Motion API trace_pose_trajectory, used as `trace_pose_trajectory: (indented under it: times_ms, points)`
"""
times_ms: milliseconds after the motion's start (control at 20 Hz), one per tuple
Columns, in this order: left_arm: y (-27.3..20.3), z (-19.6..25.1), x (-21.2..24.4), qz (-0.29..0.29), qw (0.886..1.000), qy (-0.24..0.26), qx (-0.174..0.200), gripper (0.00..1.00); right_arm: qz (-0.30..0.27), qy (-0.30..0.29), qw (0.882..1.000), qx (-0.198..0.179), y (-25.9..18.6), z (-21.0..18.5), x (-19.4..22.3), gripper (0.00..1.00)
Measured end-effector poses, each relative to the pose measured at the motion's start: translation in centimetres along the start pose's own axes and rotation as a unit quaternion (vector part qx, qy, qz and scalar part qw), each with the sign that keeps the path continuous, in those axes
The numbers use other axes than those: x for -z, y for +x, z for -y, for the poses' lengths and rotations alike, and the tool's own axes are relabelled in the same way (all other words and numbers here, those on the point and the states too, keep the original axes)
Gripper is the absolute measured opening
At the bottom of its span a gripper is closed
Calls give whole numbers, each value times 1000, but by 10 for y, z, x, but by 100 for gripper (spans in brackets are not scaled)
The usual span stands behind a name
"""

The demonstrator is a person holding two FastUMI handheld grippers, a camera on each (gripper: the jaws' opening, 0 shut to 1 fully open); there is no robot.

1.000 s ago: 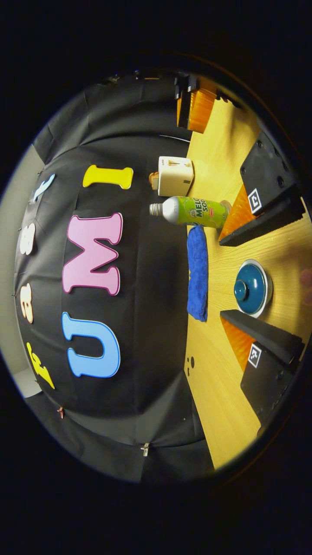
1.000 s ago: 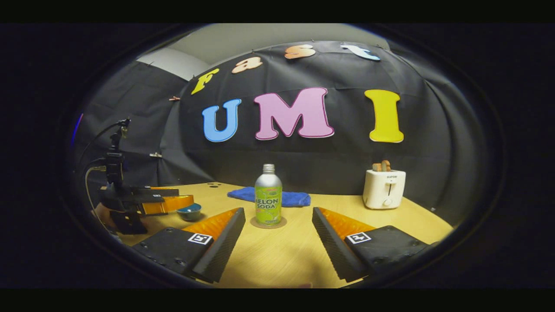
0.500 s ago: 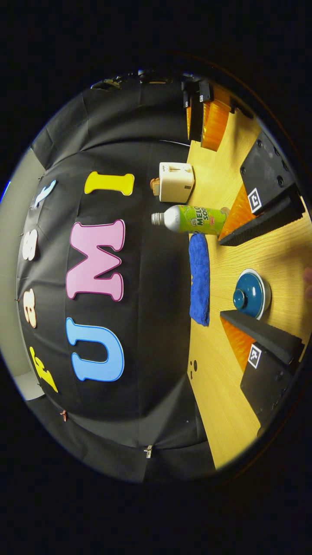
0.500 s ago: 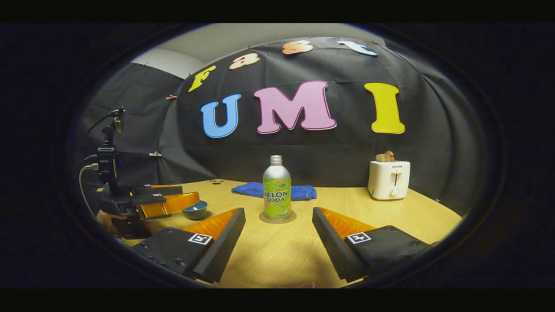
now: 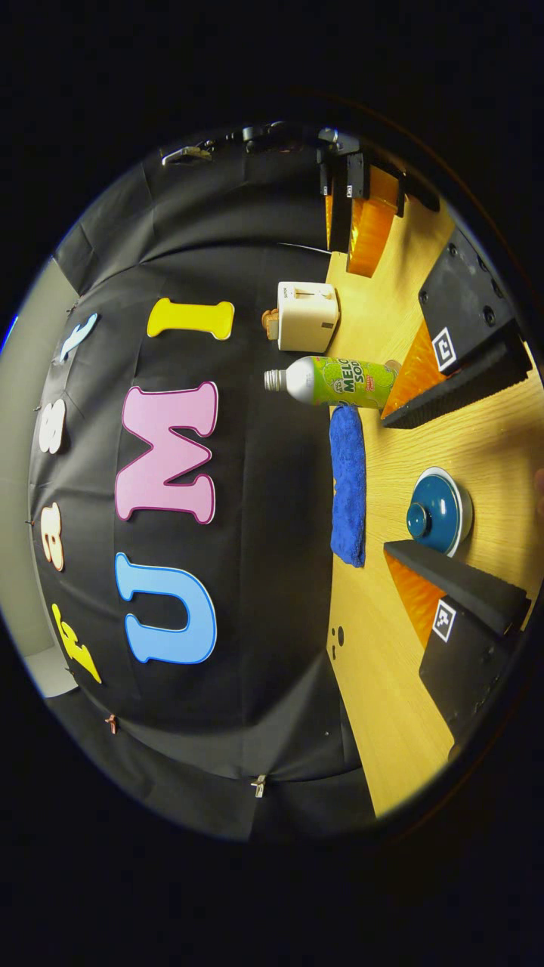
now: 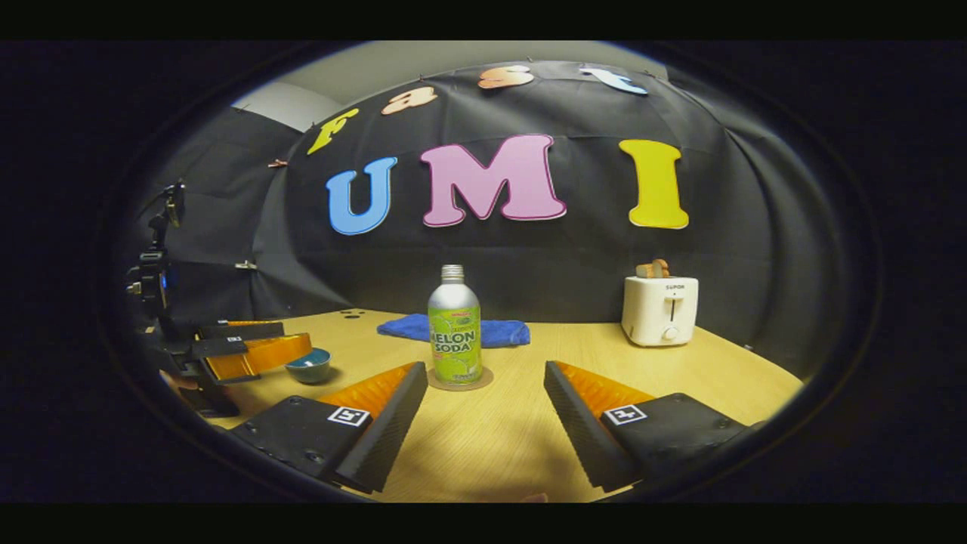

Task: Open the teacup lid with one hand, grasp the water bottle and pour water into the teacup with the other hand; after pouring, place the water bottle on the coaster and then close the teacup lid.

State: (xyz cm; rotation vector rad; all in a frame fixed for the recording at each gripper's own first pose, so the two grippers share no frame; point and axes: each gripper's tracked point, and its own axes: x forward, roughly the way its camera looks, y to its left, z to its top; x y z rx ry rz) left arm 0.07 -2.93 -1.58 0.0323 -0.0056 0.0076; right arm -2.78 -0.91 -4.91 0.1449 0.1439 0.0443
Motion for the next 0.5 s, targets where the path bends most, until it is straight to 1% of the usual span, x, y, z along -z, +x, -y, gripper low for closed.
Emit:
trace_pose_trajectory:
  times_ms: [500]
  points:
    - [-1,1,0,0,1000,0,2,94,1,0,1000,-1,0,0,0,96]
